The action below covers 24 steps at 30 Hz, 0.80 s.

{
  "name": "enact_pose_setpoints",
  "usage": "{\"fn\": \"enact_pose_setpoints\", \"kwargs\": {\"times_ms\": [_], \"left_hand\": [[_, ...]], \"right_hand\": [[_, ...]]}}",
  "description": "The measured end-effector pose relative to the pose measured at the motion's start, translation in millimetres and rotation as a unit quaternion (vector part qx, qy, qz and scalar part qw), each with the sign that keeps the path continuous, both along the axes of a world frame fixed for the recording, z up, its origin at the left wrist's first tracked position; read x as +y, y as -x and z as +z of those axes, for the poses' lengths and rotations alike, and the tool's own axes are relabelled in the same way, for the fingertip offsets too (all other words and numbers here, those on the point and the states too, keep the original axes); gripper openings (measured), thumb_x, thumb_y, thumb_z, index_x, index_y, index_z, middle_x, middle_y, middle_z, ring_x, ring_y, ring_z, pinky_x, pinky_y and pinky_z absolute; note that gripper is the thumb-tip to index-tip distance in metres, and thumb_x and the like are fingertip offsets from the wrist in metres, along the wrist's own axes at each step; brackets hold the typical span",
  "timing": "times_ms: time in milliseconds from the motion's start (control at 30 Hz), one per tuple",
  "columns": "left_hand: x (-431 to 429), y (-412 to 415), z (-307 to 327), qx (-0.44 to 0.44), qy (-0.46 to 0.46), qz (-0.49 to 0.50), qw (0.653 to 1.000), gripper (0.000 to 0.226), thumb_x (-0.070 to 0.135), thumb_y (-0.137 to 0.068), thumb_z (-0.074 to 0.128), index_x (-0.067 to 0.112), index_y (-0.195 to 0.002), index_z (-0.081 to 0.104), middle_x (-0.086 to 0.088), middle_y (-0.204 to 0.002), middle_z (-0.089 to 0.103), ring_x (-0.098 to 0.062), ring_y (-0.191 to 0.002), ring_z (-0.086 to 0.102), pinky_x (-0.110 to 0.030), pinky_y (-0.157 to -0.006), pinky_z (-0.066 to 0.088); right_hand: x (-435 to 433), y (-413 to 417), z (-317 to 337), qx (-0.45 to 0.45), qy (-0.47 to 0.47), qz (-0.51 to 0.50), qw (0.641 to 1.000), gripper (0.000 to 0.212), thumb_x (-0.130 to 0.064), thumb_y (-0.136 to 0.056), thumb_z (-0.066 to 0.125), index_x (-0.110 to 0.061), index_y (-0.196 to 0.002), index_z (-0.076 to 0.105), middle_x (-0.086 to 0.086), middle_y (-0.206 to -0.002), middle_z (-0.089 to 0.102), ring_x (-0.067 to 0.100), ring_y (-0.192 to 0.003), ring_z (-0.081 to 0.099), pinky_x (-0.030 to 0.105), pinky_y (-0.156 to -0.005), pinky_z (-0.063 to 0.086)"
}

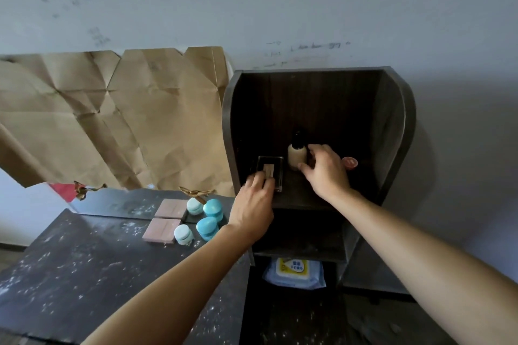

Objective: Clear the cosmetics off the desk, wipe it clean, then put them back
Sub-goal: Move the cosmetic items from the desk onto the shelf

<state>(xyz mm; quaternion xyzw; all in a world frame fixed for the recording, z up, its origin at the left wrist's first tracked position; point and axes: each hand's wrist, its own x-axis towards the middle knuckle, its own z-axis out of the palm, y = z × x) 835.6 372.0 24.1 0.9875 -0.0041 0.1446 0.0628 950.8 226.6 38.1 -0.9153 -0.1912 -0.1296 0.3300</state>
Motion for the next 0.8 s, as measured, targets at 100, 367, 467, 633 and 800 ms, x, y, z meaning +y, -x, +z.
{"fn": "enact_pose_setpoints", "kwargs": {"times_ms": [100,367,467,633,800], "left_hand": [[6,26,-5,-0.089,-0.001,-0.031,0.996,0.029,0.007,-0.07,0.058,0.008,-0.098,0.062,-0.009,-0.093,0.056,-0.029,-0.083,0.055,-0.036,-0.062,0.047],[77,121,-38,-0.001,0.037,0.014,0.999,0.016,0.023,-0.085,0.05,0.012,-0.094,0.057,-0.004,-0.093,0.058,-0.028,-0.085,0.059,-0.035,-0.053,0.039],[119,164,-50,0.062,0.032,0.049,0.996,0.024,0.028,-0.092,0.046,0.016,-0.112,0.054,-0.003,-0.109,0.057,-0.025,-0.093,0.058,-0.035,-0.063,0.043],[189,227,-76,0.138,0.045,0.121,0.982,0.024,0.025,-0.09,0.047,0.016,-0.111,0.053,-0.003,-0.112,0.056,-0.026,-0.101,0.058,-0.038,-0.075,0.046],[245,253,-97,0.157,0.083,0.162,0.971,0.023,0.027,-0.09,0.048,0.016,-0.11,0.056,-0.001,-0.109,0.057,-0.027,-0.098,0.059,-0.037,-0.074,0.046]], "right_hand": [[-9,20,-4,-0.087,-0.031,-0.02,0.996,0.034,-0.022,-0.082,0.068,-0.01,-0.113,0.062,0.008,-0.104,0.063,0.026,-0.098,0.06,0.039,-0.077,0.052],[31,108,-23,-0.129,-0.064,-0.007,0.99,0.013,-0.023,-0.081,0.066,-0.019,-0.094,0.065,-0.009,-0.081,0.065,0.012,-0.07,0.06,0.033,-0.06,0.052],[74,149,-40,-0.089,-0.039,0.021,0.995,0.01,-0.026,-0.079,0.066,-0.022,-0.088,0.065,-0.008,-0.077,0.066,0.014,-0.066,0.062,0.033,-0.058,0.052],[146,202,-78,0.004,0.027,0.068,0.997,0.014,-0.03,-0.08,0.064,-0.021,-0.091,0.066,-0.006,-0.079,0.068,0.021,-0.074,0.064,0.032,-0.062,0.051],[201,208,-119,0.129,0.12,0.102,0.979,0.031,-0.038,-0.082,0.06,-0.024,-0.109,0.061,-0.009,-0.093,0.066,0.017,-0.087,0.062,0.031,-0.073,0.05]]}}
